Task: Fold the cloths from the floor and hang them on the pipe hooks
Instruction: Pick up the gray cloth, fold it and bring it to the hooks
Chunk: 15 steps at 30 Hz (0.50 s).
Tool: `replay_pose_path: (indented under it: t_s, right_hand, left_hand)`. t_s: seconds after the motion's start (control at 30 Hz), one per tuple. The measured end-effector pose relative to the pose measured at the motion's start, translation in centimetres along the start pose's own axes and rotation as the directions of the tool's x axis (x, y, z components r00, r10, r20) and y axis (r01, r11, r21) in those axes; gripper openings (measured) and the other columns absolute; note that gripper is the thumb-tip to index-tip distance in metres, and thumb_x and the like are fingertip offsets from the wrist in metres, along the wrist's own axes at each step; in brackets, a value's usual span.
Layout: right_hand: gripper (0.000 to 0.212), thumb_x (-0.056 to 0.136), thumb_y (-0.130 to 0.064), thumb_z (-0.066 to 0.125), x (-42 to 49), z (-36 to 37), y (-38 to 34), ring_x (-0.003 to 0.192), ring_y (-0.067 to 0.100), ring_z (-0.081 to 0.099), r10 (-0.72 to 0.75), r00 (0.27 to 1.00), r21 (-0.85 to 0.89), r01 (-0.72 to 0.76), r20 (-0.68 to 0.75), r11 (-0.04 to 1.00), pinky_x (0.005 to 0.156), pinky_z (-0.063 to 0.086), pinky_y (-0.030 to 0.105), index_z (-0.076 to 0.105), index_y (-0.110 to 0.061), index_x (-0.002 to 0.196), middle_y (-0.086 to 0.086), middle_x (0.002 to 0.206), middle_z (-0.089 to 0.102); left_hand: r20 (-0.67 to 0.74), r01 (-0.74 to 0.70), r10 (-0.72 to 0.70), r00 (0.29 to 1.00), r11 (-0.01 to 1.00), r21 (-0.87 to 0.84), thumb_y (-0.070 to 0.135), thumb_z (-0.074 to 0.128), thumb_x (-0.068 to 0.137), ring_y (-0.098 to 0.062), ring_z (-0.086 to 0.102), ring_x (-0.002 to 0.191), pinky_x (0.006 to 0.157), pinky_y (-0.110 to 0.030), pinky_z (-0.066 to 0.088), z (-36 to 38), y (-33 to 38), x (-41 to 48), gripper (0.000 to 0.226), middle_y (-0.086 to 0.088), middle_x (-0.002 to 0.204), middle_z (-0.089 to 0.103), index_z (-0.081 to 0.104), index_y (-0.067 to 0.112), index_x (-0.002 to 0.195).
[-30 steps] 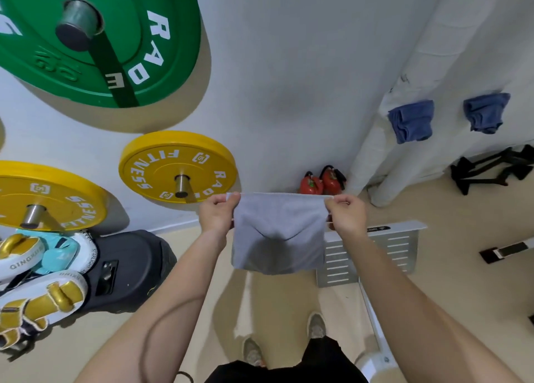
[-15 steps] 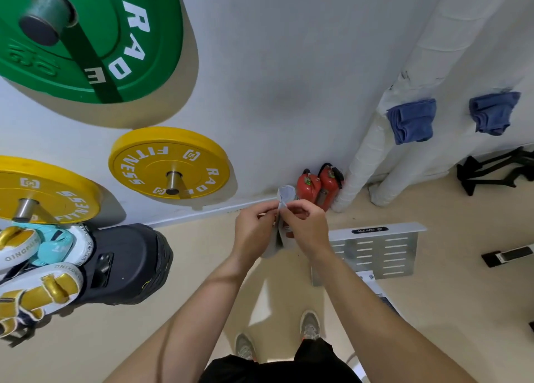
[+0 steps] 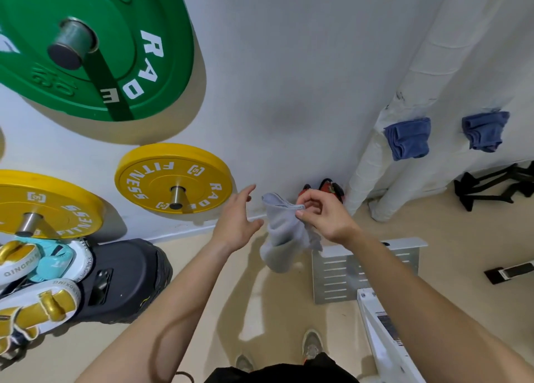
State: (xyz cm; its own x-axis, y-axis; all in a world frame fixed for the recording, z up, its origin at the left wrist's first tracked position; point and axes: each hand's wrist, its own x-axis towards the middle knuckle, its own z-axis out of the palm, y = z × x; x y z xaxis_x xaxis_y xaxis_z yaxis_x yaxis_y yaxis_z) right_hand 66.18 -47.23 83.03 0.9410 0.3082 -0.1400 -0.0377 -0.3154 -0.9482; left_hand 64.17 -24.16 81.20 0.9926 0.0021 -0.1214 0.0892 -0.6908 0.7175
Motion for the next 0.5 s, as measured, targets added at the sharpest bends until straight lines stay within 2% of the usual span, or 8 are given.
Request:
replay_pose_path:
  t_s: [0.07,0.1,0.17,0.23,0.3,0.4,0.43,0.5]
  right_hand:
    - [0.009,0.088,-0.005,0.067,0.0,-0.9,-1.1,0.053,0.006,0.039,-0.009,1.000,-0.018,0.010,0.023,1.000,0.056,0.039,0.022,0.063,-0.013,0.087,-0.015,0.055,0.046]
    - [0.010,0.088,-0.005,0.067,0.0,-1.2,-1.4,0.052,0.008,0.039,-0.013,0.999,-0.017,0.014,0.033,1.000,0.053,0.039,0.024,0.064,-0.014,0.086,-0.016,0.054,0.045]
    - [0.014,0.088,-0.003,0.067,0.0,-1.8,-2.0,0.056,0.013,0.038,-0.021,0.999,-0.022,0.022,0.038,1.000,0.055,0.041,0.023,0.064,-0.017,0.086,-0.018,0.055,0.046]
    - [0.015,0.088,-0.001,0.067,0.0,-2.4,-2.1,0.062,0.017,0.040,-0.031,0.999,-0.053,0.032,0.010,0.998,0.060,0.043,0.021,0.064,-0.016,0.087,-0.018,0.060,0.051]
    - [0.014,0.087,-0.003,0.068,0.0,-3.0,-1.8,0.064,0.017,0.042,-0.031,0.998,-0.096,0.026,-0.052,0.995,0.067,0.043,0.027,0.063,-0.016,0.087,-0.009,0.068,0.054]
    - [0.014,0.087,-0.008,0.067,-0.1,-3.3,-1.4,0.065,0.013,0.049,0.007,0.990,-0.226,-0.039,-0.142,0.973,0.071,0.043,0.032,0.060,-0.020,0.085,-0.002,0.075,0.056]
    - [0.013,0.087,-0.008,0.065,-0.3,-3.2,-1.6,0.066,0.013,0.050,0.015,0.988,-0.250,-0.053,-0.151,0.967,0.071,0.045,0.033,0.059,-0.020,0.087,-0.002,0.076,0.057]
    - [0.018,0.084,-0.005,0.060,-0.6,-2.9,-2.3,0.065,0.014,0.052,0.029,0.989,-0.223,-0.061,-0.142,0.973,0.069,0.047,0.032,0.059,-0.021,0.091,0.000,0.076,0.057]
  left_hand:
    - [0.049,0.000,0.002,0.999,1.000,-0.029,0.019,0.081,0.080,-0.012,0.049,0.113,0.100,-0.029,0.042,-0.5,-0.1,0.6,0.077,0.002,0.127,0.044,0.042,0.025,0.146]
    - [0.059,-0.005,0.008,0.998,0.999,-0.047,0.020,0.082,0.080,-0.016,0.052,0.114,0.099,-0.028,0.043,-0.6,-0.2,0.7,0.065,0.000,0.127,0.048,0.051,0.024,0.138]
    - [0.043,-0.008,0.012,0.999,0.996,-0.090,0.018,0.081,0.080,-0.022,0.057,0.112,0.095,-0.030,0.045,-1.1,-0.4,0.8,0.031,-0.001,0.119,0.057,0.066,0.027,0.105]
    - [0.027,0.009,-0.003,1.000,0.978,-0.210,0.012,0.079,0.081,-0.019,0.062,0.110,0.095,-0.034,0.048,-1.9,-0.4,0.7,0.017,-0.001,0.111,0.066,0.066,0.023,0.086]
    - [0.043,0.020,-0.004,0.999,0.927,-0.375,0.003,0.073,0.083,-0.012,0.067,0.102,0.091,-0.028,0.050,-2.8,0.4,0.3,0.014,-0.003,0.105,0.072,0.064,0.013,0.085]
    - [0.047,-0.022,0.050,0.998,0.884,-0.467,-0.003,0.065,0.089,-0.003,0.057,0.070,0.070,-0.014,0.045,-3.5,2.2,-0.2,0.012,0.002,0.076,0.062,0.058,0.006,0.089]
    - [0.037,-0.042,0.067,0.997,0.883,-0.467,-0.001,0.064,0.090,-0.004,0.051,0.065,0.066,-0.016,0.042,-3.5,2.8,-0.3,0.011,0.005,0.069,0.056,0.056,0.007,0.090]
    - [0.001,-0.079,0.090,0.996,0.878,-0.471,0.005,0.064,0.092,-0.009,0.046,0.066,0.066,-0.023,0.040,-3.4,3.6,-0.2,0.010,0.007,0.068,0.052,0.056,0.011,0.092]
